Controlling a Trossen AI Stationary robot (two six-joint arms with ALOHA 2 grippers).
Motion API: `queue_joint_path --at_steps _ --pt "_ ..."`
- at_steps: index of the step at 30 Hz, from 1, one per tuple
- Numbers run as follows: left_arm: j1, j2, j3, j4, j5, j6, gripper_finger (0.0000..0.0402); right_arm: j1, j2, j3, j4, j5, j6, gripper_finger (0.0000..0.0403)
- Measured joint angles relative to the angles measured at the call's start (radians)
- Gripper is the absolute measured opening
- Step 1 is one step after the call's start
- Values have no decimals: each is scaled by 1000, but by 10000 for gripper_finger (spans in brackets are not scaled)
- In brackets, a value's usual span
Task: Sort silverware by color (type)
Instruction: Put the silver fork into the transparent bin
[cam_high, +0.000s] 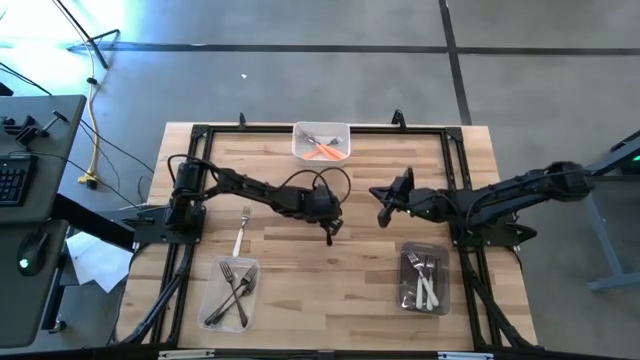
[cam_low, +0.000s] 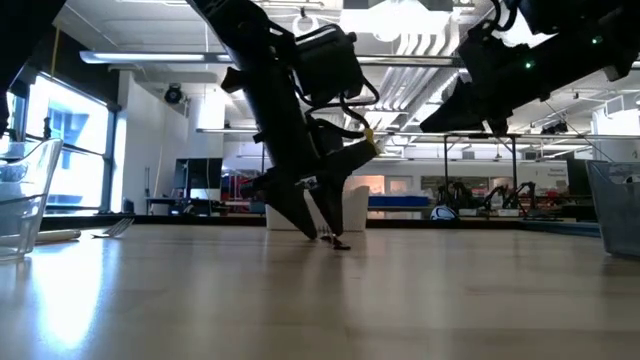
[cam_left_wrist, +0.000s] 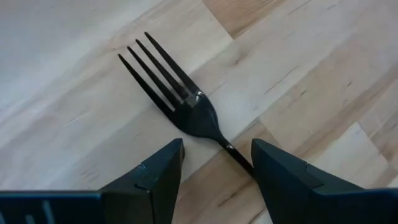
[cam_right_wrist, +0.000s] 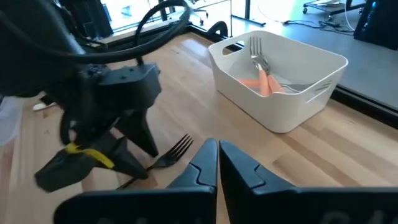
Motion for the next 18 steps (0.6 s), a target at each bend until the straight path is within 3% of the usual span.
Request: queue_joint_path --at_steps 9,18 --pt "3 0 0 -59 -4 62 180 45 0 0 0 47 -2 0" --pt "5 -2 1 -156 1 157 120 45 0 0 1 47 -5 0"
